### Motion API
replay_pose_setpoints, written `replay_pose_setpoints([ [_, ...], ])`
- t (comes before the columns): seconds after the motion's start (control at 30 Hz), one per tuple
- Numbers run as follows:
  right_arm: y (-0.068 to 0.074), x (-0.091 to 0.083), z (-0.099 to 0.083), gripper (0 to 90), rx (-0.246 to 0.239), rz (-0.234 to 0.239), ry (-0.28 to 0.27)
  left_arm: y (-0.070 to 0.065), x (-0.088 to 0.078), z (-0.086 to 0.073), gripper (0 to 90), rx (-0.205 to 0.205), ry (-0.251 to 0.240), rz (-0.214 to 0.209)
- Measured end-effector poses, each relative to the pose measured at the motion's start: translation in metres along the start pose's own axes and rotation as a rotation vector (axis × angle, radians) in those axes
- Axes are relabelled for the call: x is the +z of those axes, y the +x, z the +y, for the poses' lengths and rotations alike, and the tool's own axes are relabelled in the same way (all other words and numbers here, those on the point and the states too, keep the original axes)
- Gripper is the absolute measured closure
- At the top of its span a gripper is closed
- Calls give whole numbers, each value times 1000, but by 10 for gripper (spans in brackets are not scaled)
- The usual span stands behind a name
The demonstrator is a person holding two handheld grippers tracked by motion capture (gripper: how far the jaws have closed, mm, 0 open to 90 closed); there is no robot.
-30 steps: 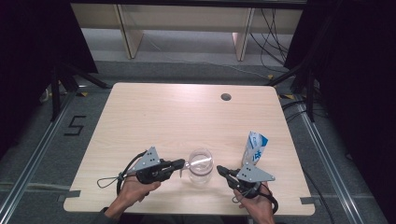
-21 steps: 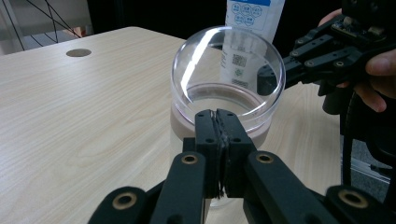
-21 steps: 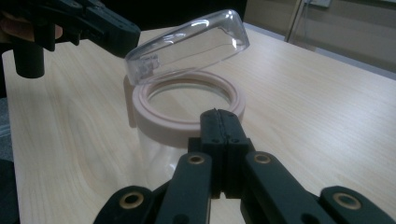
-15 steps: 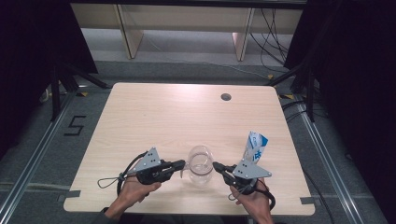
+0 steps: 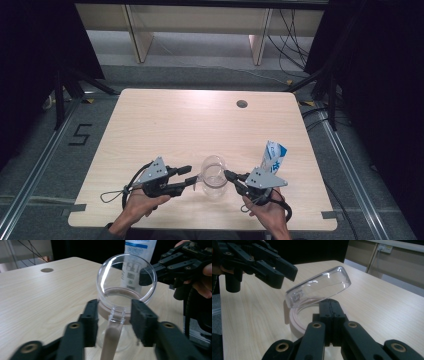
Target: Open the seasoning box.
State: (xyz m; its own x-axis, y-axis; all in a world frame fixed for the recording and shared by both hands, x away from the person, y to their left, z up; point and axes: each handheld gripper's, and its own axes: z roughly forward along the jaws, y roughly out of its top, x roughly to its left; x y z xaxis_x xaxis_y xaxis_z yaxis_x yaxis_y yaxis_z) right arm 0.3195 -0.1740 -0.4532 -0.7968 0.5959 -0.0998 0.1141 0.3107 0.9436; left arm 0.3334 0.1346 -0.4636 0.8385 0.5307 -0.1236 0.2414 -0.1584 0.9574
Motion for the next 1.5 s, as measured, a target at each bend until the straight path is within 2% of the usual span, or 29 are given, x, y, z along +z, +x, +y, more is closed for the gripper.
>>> replay_pose_setpoints([
  [0.1,2,0,4,900,7,7,-9,2,-8,-7,449,-5,-10,10],
  [0.13,3,0,6,900,4,-6,-9,2,-12,-9,423,-5,11,28],
  [0.17,4,1,11,900,-13,-2,-16,3,-12,-11,386,-7,11,24],
  [0.2,4,1,11,900,-13,-2,-16,3,-14,-12,386,-8,24,38],
  [0.4,9,5,22,900,-34,27,-36,5,-15,-21,334,-10,56,40],
  [0.43,9,6,24,900,-49,20,-43,5,-14,-23,334,-12,53,32],
  [0.47,11,6,26,900,-38,21,-34,5,-14,-23,327,-12,68,46],
  [0.53,13,9,28,900,-32,17,-45,6,-13,-26,315,-9,77,47],
  [0.57,13,10,31,900,-54,35,-46,6,-12,-28,312,1,86,43],
  [0.63,15,14,32,900,-51,54,-63,6,-12,-31,305,0,90,44],
  [0.7,16,14,34,900,-52,54,-63,7,-11,-33,299,-3,88,36],
  [0.73,18,14,35,900,-55,55,-53,7,-11,-34,299,-3,97,45],
  [0.9,26,22,42,897,-62,72,-67,11,-13,-42,291,-33,90,52],
  [0.93,27,24,42,896,-67,94,-75,13,-15,-44,291,-50,85,57],
  [0.97,28,23,43,896,-69,88,-59,13,-15,-44,291,-50,85,57],
  [1.0,29,25,44,896,-73,79,-67,12,-16,-44,291,-59,91,74],
  [1.07,30,26,45,895,-76,87,-63,16,-17,-46,291,-34,91,64],
  [1.17,33,28,45,890,-86,100,-57,15,-17,-50,291,-68,88,56],
  [1.27,33,27,45,881,-85,101,-60,14,-18,-50,292,-70,99,72],
  [1.3,31,25,44,867,-81,89,-63,15,-17,-51,290,-46,95,56],
  [1.33,31,25,44,867,-81,89,-63,15,-17,-51,290,-46,95,56],
  [1.37,27,20,42,811,-81,73,-63,14,-17,-52,290,-47,106,73],
  [1.4,27,20,42,811,-81,73,-63,14,-17,-52,286,-47,106,73],
  [1.43,26,15,40,706,-65,43,-63,14,-15,-54,282,-55,103,69],
  [1.47,24,11,38,667,-64,23,-60,14,-15,-54,281,-47,105,69],
  [1.5,24,11,38,667,-64,23,-60,14,-15,-54,279,-47,105,69],
])
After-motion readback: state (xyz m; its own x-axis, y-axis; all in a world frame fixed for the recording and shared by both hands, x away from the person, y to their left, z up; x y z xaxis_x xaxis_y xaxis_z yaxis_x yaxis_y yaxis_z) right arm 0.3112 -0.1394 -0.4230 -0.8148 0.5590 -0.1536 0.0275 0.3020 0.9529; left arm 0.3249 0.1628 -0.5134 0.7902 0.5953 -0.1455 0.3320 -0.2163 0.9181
